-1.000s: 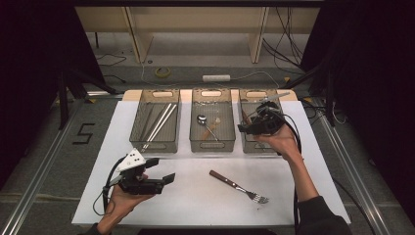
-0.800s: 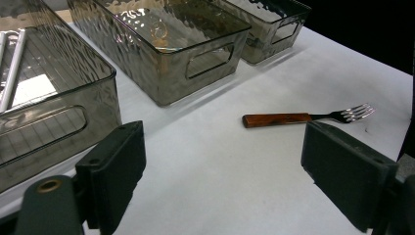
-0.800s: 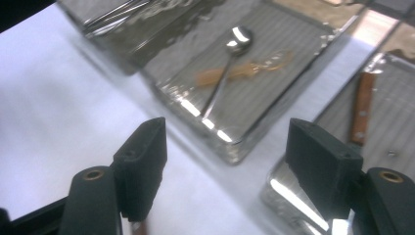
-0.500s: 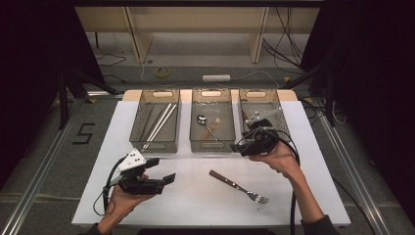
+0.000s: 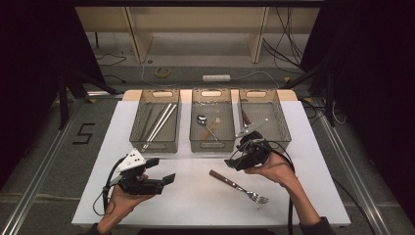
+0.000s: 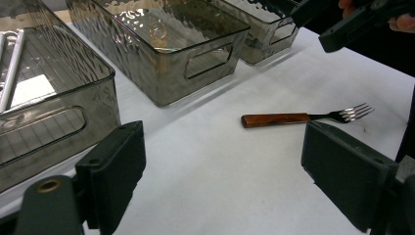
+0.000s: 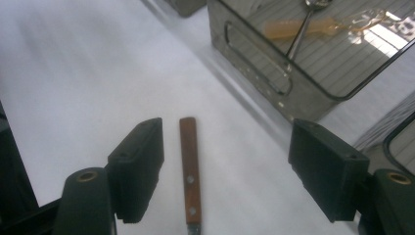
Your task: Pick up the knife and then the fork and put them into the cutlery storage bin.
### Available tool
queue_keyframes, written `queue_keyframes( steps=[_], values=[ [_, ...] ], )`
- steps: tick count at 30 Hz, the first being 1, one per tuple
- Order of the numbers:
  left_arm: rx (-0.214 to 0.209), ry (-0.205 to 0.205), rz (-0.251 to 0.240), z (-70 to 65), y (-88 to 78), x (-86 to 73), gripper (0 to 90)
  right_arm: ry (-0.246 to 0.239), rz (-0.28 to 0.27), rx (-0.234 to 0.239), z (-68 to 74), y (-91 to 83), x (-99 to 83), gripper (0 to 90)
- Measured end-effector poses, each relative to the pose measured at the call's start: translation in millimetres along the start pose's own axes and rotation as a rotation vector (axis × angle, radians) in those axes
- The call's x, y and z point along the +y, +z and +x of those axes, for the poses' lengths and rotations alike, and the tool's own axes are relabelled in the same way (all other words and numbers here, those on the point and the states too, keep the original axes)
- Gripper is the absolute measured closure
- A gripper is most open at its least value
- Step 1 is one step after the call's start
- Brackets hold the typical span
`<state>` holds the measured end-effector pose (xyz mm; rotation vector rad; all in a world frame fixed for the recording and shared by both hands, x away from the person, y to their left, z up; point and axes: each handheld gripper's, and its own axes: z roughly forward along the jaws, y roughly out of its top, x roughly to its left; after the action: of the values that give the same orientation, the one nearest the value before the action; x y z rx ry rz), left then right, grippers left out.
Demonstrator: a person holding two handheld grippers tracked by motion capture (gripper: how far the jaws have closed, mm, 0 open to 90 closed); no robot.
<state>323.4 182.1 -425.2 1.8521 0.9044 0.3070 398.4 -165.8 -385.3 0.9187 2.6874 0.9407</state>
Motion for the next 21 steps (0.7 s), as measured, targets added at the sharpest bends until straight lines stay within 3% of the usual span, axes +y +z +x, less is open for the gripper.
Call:
queue_keyframes(
  steps=[21],
  values=[
    [-0.001,0.006,-0.002,-0.9,-0.7,0.4,16.1,-0.043,0.180,0.029,16.5,26.8,-11.8,29.5]
  ],
)
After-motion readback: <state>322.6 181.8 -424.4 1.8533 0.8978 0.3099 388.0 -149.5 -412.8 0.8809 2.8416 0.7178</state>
